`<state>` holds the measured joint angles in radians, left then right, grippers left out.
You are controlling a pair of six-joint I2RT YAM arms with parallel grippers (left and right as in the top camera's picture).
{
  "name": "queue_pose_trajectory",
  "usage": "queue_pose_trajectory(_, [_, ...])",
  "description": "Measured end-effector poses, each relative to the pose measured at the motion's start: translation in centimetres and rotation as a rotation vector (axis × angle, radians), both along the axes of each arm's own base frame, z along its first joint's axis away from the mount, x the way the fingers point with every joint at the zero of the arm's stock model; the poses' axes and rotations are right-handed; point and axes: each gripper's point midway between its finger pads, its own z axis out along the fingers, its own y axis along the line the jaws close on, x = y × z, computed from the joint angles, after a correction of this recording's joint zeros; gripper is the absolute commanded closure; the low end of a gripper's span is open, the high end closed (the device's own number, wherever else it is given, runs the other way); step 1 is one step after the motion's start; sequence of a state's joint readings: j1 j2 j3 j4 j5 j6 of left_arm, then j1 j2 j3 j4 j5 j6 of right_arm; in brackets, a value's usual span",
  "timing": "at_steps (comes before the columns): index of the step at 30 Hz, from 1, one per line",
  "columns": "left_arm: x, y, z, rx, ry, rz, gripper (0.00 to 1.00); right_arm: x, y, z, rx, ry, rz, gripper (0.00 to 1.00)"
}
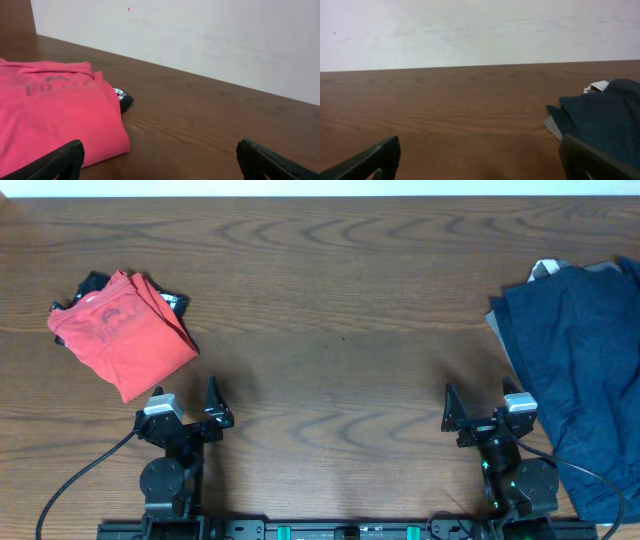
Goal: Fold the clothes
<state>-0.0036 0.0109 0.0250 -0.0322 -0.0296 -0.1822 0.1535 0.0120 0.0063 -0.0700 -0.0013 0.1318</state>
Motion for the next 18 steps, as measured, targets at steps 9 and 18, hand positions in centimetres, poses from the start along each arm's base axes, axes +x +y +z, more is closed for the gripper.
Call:
queue_pose_trajectory(9, [0.0,0.0,0.0,0.0,0.0,0.0,0.02,0.0,0.0,0.01,0.0,0.0,0.0,0.01])
queue_pose_trajectory(18, [0.0,0.0,0.01,0.0,0.0,0.0,0.02,-0.01,0.05,0.0,0.008,0.001,0.002,0.01])
